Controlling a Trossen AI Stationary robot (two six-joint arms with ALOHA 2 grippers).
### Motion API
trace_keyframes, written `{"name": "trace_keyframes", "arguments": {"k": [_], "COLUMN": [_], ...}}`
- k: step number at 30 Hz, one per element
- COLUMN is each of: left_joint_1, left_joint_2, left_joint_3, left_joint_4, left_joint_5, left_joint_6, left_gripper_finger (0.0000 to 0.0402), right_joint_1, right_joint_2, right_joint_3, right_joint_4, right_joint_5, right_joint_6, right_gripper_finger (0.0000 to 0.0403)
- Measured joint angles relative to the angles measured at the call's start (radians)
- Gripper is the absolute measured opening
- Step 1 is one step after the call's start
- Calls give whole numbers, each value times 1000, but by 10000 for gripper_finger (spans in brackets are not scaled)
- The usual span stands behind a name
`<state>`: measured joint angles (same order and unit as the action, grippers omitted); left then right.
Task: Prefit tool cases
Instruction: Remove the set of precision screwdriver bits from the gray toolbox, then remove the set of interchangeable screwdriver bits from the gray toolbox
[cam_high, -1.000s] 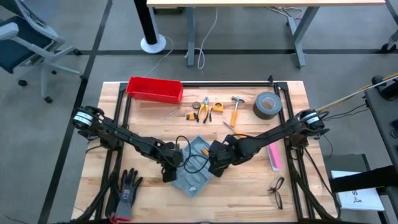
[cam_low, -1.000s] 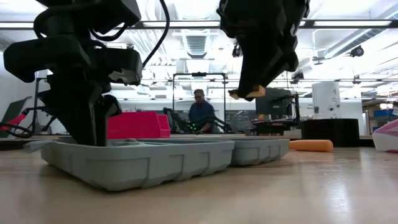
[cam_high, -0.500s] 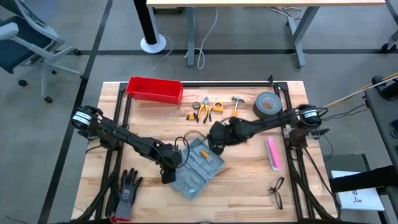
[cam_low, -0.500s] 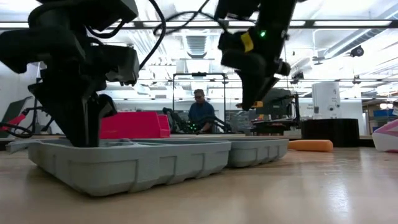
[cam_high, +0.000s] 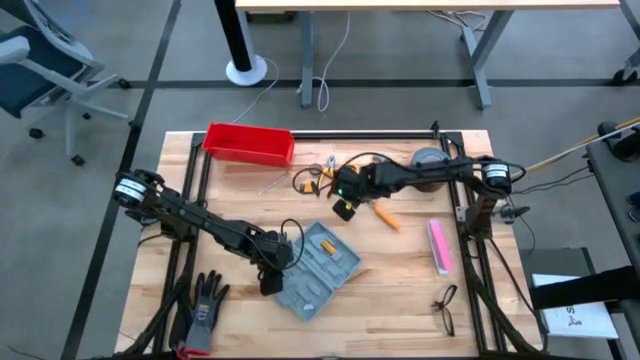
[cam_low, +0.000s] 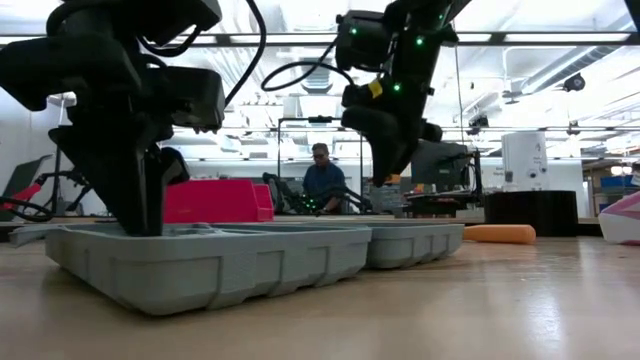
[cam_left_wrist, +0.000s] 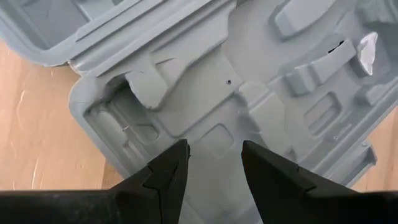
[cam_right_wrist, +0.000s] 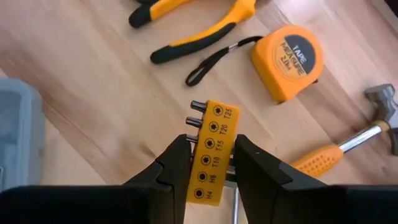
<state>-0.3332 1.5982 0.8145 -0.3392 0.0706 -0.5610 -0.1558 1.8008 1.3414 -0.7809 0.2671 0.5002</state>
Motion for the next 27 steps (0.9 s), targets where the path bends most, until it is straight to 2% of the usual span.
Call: {"name": "trace_keyframes", "arguments": {"k": [4, 10, 19, 23, 27], "left_joint_1": [0, 0, 0, -2, -4], "left_joint_2": [0, 0, -2, -2, -2], "left_joint_3": [0, 1, 1, 2, 2], "left_joint_4": [1, 2, 2, -6, -20], "left_joint_5": [-1, -1, -1, 0, 0], "left_joint_6": [0, -3, -6, -6, -3], "left_gripper_finger": [158, 158, 158, 158, 158], "right_joint_1": [-25, -21, -10, 30, 118], "right_joint_2": [0, 0, 0, 0, 0], "right_joint_3": [0, 0, 0, 0, -1], "right_joint_4": [9, 10, 11, 12, 13], "right_joint_5": [-39, -42, -40, -64, -94], "right_joint_6": [-6, -6, -4, -21, -32], "right_gripper_finger": [102, 109, 163, 181, 181]}}
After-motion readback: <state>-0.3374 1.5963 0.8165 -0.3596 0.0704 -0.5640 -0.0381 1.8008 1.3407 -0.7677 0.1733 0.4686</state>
